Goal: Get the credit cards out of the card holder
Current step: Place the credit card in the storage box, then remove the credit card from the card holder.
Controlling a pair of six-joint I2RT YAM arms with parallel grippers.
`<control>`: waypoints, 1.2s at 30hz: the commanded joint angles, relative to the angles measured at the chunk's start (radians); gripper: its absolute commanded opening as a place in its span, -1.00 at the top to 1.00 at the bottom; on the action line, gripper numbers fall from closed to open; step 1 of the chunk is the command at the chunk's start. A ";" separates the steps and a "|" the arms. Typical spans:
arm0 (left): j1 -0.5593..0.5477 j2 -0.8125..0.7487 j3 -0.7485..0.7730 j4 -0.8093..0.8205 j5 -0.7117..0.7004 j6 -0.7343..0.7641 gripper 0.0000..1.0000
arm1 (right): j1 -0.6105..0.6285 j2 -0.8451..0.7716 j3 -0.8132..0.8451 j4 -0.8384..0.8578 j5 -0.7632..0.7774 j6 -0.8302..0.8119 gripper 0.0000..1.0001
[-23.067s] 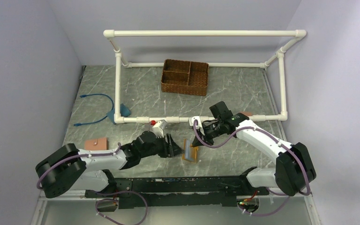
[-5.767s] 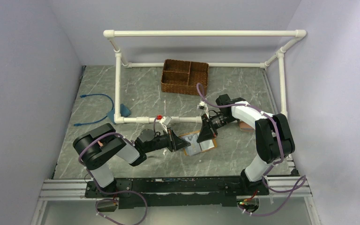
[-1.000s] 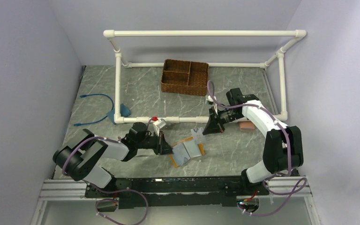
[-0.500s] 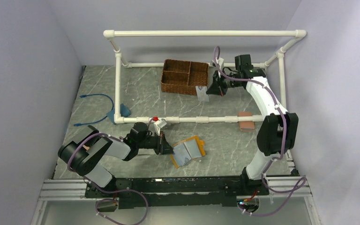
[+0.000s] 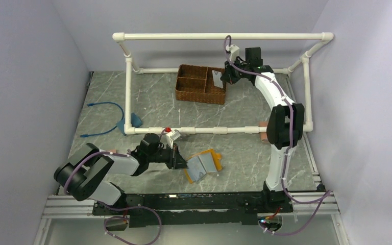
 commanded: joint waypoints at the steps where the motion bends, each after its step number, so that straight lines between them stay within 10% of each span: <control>1: -0.002 -0.027 0.011 -0.072 -0.030 0.059 1.00 | 0.045 0.047 0.087 0.103 0.107 0.056 1.00; 11: -0.002 -0.032 0.019 -0.069 -0.027 0.055 1.00 | 0.081 0.158 0.112 0.163 0.363 0.120 1.00; 22: -0.003 -0.045 0.003 -0.035 -0.027 0.012 1.00 | 0.093 0.065 0.009 0.235 0.601 0.035 0.25; 36: -0.022 -0.067 0.003 -0.034 -0.054 -0.047 1.00 | 0.099 -0.421 -0.398 -0.009 -0.040 -0.145 0.22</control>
